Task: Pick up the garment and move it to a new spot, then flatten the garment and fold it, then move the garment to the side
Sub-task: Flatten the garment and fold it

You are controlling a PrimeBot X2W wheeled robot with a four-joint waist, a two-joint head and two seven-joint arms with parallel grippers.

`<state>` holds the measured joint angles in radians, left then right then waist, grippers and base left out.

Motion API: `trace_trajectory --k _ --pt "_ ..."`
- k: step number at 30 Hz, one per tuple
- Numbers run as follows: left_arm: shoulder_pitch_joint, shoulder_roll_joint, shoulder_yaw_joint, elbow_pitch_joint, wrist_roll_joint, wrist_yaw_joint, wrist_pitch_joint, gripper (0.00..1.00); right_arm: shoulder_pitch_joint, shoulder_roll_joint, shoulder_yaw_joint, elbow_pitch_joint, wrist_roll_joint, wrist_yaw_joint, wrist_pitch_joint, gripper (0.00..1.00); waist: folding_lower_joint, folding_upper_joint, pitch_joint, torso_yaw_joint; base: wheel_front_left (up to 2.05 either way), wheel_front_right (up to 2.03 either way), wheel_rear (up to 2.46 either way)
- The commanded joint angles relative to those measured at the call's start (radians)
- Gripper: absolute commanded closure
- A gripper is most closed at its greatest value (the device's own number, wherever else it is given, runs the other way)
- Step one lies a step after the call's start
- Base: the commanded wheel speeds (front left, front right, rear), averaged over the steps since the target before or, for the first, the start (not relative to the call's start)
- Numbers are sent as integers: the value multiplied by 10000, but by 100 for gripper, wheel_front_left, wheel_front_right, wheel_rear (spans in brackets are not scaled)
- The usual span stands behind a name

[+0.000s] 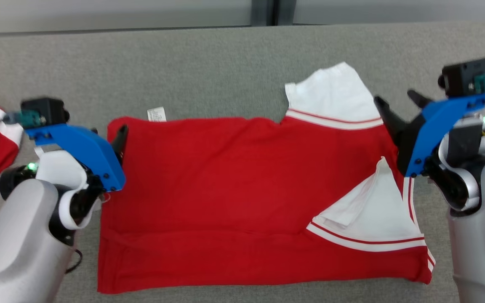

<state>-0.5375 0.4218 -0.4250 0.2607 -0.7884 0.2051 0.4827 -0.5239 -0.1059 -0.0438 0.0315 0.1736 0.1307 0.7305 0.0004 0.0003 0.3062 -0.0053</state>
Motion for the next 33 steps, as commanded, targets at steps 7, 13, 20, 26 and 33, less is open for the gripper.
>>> trace_trajectory --k 7,13,20,26,33 --pt "-1493 912 49 482 -214 -541 1525 0 -2128 -373 1004 1545 480 3 -210 0 -4 -3 946 -406 0 0 0" --pt "-1691 1286 -95 246 -259 -579 2293 0 -2881 -467 1383 2427 644 3 -676 0 -4 -3 1198 -446 0 0 0" --pt "-1588 1268 -284 292 -167 -593 2364 0 -3247 -498 1636 3131 750 1 -1065 0 -4 -3 1314 -552 0 0 0" --pt "-1629 1504 -445 498 193 -373 2365 0 -3734 -533 1652 3633 830 3 -1466 0 -4 -3 1647 -790 0 0 0" --pt "-1561 1724 -634 704 441 -88 2629 0 -3896 -704 1659 3856 857 1 -1596 0 -4 -3 1833 -821 0 0 0"
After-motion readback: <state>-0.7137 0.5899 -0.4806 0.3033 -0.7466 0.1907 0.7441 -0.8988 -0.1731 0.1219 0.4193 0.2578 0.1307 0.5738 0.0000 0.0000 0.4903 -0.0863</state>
